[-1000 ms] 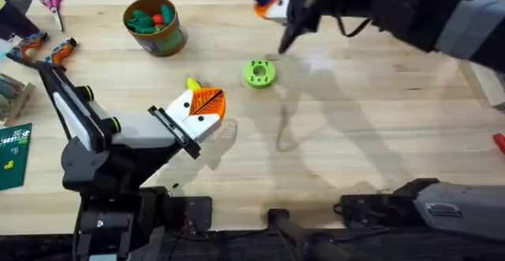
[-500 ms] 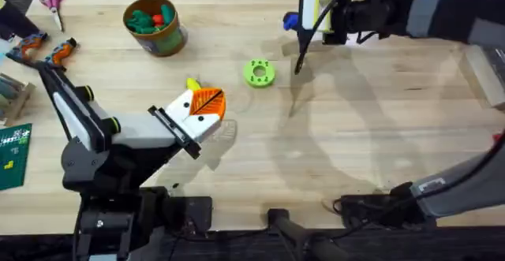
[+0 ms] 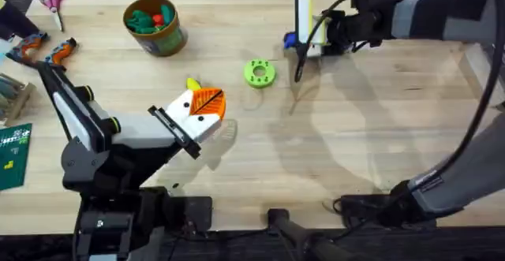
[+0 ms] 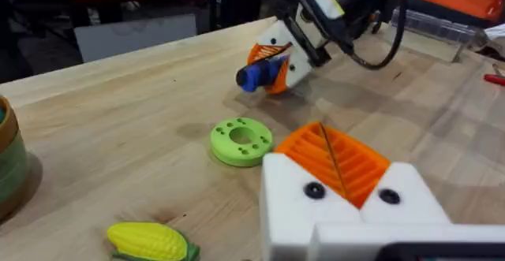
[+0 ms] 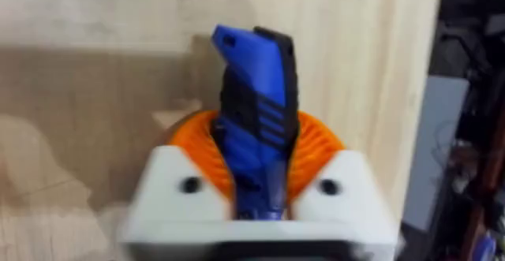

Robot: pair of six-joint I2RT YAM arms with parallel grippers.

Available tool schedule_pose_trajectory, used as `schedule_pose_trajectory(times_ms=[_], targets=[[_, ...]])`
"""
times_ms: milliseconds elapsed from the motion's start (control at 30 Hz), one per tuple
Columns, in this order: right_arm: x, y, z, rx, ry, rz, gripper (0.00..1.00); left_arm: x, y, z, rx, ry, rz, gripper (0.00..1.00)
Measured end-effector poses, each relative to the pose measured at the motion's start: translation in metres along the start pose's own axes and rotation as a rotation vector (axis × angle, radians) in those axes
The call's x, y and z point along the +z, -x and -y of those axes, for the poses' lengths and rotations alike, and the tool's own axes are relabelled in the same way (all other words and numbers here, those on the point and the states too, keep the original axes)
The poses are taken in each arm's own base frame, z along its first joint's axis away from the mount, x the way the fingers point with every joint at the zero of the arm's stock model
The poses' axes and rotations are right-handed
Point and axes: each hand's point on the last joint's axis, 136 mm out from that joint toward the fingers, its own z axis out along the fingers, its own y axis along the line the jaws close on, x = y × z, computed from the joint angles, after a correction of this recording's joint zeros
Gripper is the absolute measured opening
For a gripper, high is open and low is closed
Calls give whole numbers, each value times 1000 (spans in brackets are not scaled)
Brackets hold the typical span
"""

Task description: Pick up the gripper from the table and insert it into the empty holder that is missing its gripper. Then pick up a screw, insert it into the mounting hole, and use the screwdriver to tighten it. Finally, clean up the table by picking up the vegetable and placing it into the bucket.

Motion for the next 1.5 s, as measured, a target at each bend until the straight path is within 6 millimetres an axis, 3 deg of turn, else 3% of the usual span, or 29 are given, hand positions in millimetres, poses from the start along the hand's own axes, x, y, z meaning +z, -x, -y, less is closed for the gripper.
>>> schedule_pose_trajectory(times_ms=[100,167,200,233,367,533,667,767,833,967,1000,1267,1500], targets=[[5,-2,-8,7,26,3,583,0,0,0,0,0,0,9],[3,-1,2,0,2,5,878,0,0,0,0,0,0,9],[2,0,6,-3,-8,6,964,0,0,0,0,0,0,9],[2,0,7,2,-9,5,984,0,0,0,0,0,0,9],[2,-1,5,78,-1,3,993,0,0,0,0,0,0,9],[-3,0,2,356,14,-1,994,0,0,0,0,0,0,9],[-27,10,9,643,3,2,994,0,0,0,0,0,0,9],[-55,19,0,861,41,-20,994,0,0,0,1,0,0,26],[-73,25,-13,999,88,-53,994,0,0,0,5,0,0,257],[-106,34,-39,1222,168,-127,994,0,0,0,6,0,0,891],[-113,36,-45,1257,182,-142,994,0,0,0,3,0,0,954],[-165,52,-84,1407,277,-245,994,0,0,-5,-55,27,2,985],[-190,61,-84,1441,240,-222,994,-19,-11,-12,-287,187,-168,985]])
